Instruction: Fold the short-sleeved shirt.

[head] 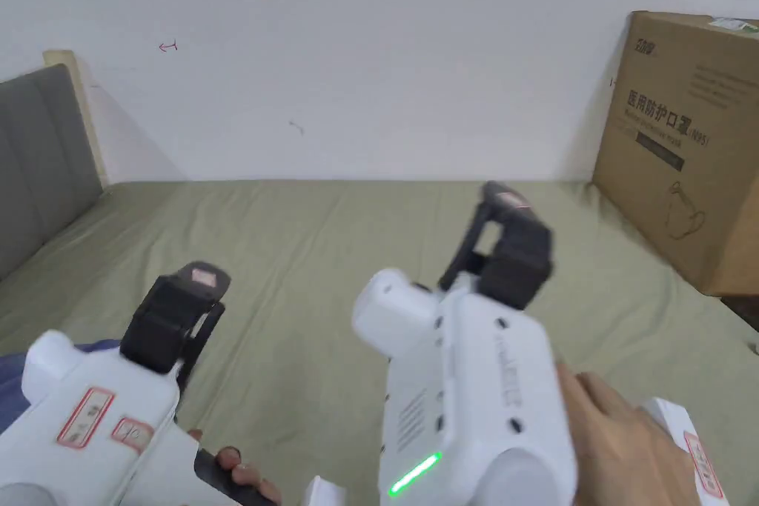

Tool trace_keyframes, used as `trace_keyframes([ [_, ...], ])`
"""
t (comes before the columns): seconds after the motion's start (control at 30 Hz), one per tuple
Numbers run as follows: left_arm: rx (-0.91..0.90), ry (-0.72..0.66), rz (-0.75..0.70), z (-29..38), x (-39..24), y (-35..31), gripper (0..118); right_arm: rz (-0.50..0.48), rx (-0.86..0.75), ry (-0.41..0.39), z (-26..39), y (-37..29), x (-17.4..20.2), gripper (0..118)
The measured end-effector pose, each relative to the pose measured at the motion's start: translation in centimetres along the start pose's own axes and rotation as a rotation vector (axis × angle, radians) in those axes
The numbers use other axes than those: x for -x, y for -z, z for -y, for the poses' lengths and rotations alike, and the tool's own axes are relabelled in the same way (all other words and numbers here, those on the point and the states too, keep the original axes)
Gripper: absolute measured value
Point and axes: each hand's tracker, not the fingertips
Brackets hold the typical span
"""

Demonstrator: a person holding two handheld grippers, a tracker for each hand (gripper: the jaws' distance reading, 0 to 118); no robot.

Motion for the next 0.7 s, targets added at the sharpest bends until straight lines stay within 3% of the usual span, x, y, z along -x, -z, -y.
trace_keyframes([
  [0.03, 0.020, -0.092, -0.029, 0.0, 1.6, 0.3, 118, -0.031, -0.025, -0.064, -0.3, -0.4, 1.1, 118],
  [0.07, 0.043, -0.115, -0.070, 0.0, 2.7, 0.6, 118, -0.081, -0.030, -0.054, -0.5, -0.5, 1.7, 118],
  [0.17, 0.013, -0.083, -0.178, 0.0, 3.7, 0.7, 118, -0.244, 0.030, 0.163, -0.5, 0.0, 1.3, 118],
  [0.23, -0.014, 0.060, -0.163, -0.2, 1.8, 0.6, 118, -0.212, 0.065, 0.329, -0.3, 1.0, 0.2, 118],
  [0.3, -0.043, 0.288, -0.149, -0.4, -1.8, 0.7, 118, -0.219, 0.163, 0.579, 0.4, 2.1, -2.5, 118],
  [0.43, -0.087, 0.880, -0.050, 1.5, -9.5, -0.1, 118, -0.238, 0.287, 1.207, 4.6, 3.7, -6.7, 118],
  [0.5, -0.069, 1.133, 0.034, 3.1, -11.4, -1.2, 118, -0.213, 0.322, 1.394, 7.5, 3.6, -6.3, 118],
  [0.53, -0.074, 1.236, 0.023, 4.2, -11.8, -1.4, 118, -0.185, 0.369, 1.423, 8.6, 3.4, -5.5, 118],
  [0.6, -0.089, 1.360, -0.078, 6.2, -11.5, -1.4, 118, -0.158, 0.485, 1.368, 10.1, 3.2, -3.7, 118],
  [0.7, -0.051, 1.340, -0.101, 6.7, -9.7, -1.1, 118, -0.174, 0.492, 1.317, 10.1, 2.6, -2.3, 118],
])
